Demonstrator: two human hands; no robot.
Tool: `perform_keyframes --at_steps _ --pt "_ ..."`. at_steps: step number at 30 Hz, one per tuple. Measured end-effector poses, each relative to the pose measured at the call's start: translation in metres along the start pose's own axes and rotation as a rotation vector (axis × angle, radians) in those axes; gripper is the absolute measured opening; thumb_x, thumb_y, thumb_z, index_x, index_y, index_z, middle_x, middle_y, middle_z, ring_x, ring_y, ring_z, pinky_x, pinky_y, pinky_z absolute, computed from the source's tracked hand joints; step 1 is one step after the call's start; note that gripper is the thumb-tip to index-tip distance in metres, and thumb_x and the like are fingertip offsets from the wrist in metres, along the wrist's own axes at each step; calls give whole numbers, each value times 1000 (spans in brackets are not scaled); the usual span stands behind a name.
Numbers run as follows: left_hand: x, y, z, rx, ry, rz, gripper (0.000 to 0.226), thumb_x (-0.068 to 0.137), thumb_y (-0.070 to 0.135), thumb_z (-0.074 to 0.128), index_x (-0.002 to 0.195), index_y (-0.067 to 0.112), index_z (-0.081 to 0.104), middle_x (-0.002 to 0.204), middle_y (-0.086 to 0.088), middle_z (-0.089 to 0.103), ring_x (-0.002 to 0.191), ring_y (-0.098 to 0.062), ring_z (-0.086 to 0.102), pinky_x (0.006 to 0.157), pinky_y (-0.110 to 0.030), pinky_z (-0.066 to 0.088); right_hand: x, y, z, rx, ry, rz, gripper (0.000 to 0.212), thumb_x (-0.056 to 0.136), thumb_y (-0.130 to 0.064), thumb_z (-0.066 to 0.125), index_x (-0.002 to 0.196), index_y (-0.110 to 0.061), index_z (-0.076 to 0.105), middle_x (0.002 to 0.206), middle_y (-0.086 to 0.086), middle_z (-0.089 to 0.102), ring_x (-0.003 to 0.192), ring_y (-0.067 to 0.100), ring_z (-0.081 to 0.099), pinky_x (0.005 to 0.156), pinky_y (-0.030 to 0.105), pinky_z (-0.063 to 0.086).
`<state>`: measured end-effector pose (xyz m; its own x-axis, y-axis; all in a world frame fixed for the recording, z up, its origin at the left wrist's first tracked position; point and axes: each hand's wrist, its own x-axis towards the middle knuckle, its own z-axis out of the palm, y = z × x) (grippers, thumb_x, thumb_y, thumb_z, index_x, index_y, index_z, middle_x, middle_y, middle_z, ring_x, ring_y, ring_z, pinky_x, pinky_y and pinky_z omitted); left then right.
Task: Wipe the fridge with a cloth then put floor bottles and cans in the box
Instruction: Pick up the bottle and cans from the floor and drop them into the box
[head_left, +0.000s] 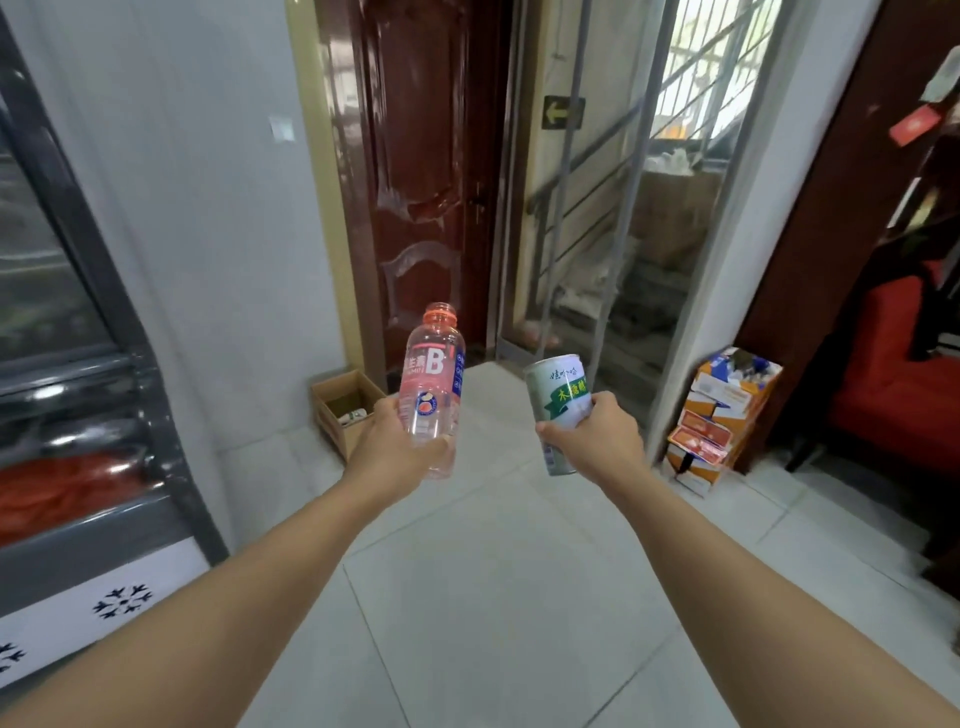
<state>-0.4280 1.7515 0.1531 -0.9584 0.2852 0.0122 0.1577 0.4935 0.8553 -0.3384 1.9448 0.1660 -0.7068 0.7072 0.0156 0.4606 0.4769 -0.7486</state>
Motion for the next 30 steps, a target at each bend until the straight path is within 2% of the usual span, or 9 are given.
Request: perform_keyframes --at_steps 3,5,8,11,15,19,22,24,30 --pt "43 15 27 9 13 -20 69 73 37 73 127 22 33 111 3 58 95 -16 58 77 -32 50 62 1 3 4 -26 -37 59 71 -40 76 112 -12 45 108 6 60 96 23 61 82 43 54" --pt "70 27 46 -28 36 -41 70 74 36 74 128 22 32 113 2 58 98 -18 59 84 -39 53 104 0 3 -7 -45 -64 58 70 -41 76 111 -13 46 107 6 61 94 23 62 82 43 54" --pt "108 48 74 -43 82 -77 68 75 33 73 128 21 32 114 0 58 98 -21 60 86 -44 54 168 -4 2 -13 -77 -97 58 70 -40 77 110 -14 44 106 5 61 90 21 62 78 40 56" --pt "144 67 97 -33 129 -111 70 75 34 73 129 21 32 116 -1 58 99 -21 59 87 -43 53 226 -9 3 -24 -85 -131 57 69 -42 78 106 -18 42 105 3 61 86 19 62 73 36 56" --pt "194 84 116 -25 171 -134 71 75 31 75 129 18 32 118 -3 57 101 -22 59 89 -42 52 289 -13 11 -31 -124 -159 59 68 -45 77 107 -17 43 105 4 61 91 22 63 79 42 56" --pt "247 90 133 -18 194 -145 69 75 33 74 128 18 33 116 -1 58 98 -21 61 86 -42 53 348 -16 23 -35 -150 -174 57 67 -45 77 104 -19 42 101 3 61 88 21 62 76 41 56" --pt "290 89 145 -30 209 -156 68 75 34 74 127 19 32 112 0 57 93 -18 61 70 -33 54 391 -24 36 -56 -156 -181 57 68 -46 76 103 -18 41 100 3 60 85 20 61 74 38 56" --pt "318 87 154 -46 214 -172 66 76 33 73 127 19 33 112 0 57 91 -17 60 61 -27 50 419 -29 42 -67 -171 -200 57 69 -47 76 103 -18 41 101 4 59 86 21 60 74 37 55" --pt "405 82 163 -48 256 -171 59 77 25 72 123 15 36 112 -3 58 90 -16 56 75 -30 47 501 -48 73 -37 -198 -223 65 67 -45 77 115 -9 49 115 12 59 105 30 58 87 37 50"
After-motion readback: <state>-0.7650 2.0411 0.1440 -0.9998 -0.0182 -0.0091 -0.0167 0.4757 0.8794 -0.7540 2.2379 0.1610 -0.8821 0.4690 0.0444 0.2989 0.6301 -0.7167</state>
